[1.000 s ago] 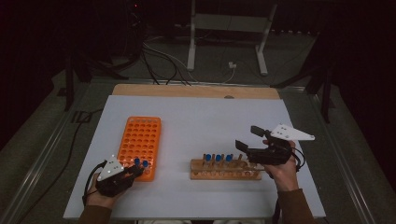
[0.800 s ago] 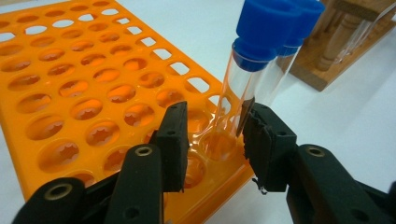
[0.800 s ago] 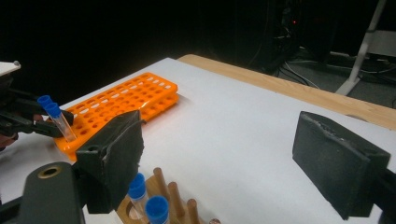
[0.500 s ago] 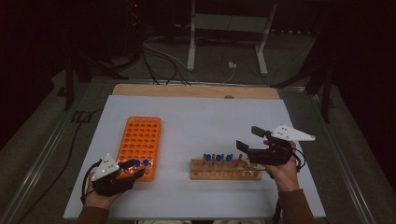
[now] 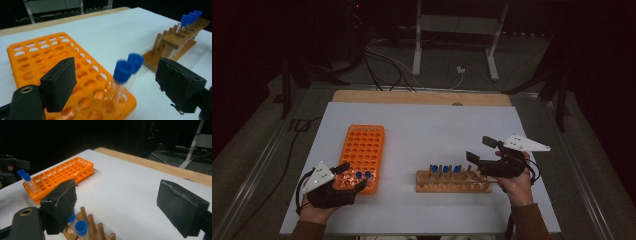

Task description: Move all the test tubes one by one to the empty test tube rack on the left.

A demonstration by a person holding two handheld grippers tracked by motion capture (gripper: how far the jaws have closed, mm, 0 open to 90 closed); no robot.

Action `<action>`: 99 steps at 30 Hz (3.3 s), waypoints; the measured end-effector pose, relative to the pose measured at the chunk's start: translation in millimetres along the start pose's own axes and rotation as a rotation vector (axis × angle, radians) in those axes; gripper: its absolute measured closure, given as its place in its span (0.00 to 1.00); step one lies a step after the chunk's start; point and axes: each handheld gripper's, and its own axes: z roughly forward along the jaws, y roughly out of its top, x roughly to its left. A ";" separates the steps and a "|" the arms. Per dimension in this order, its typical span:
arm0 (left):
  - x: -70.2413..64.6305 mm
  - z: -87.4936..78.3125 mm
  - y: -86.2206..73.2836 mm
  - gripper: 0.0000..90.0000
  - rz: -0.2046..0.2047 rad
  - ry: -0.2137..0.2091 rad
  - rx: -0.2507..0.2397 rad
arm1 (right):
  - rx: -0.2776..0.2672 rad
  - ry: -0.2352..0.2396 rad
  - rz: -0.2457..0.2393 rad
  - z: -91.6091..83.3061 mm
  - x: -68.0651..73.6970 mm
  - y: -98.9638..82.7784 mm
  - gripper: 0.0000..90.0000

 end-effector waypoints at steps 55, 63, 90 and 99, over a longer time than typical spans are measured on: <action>-3.2 21.0 18.5 0.02 -0.053 0.005 -0.032 | 0.213 0.155 -0.118 38.6 27.3 -55.5 0.85; -3.2 20.5 18.9 0.02 -0.051 0.004 -0.034 | 0.190 0.138 -0.131 31.5 26.9 -44.5 0.86; -5.2 22.0 19.2 0.02 -0.044 -0.001 -0.028 | 0.122 0.142 -0.081 10.0 18.8 5.1 0.86; -5.7 22.9 18.9 0.02 -0.043 -0.004 -0.027 | 0.104 0.113 -0.082 9.7 14.4 15.1 0.86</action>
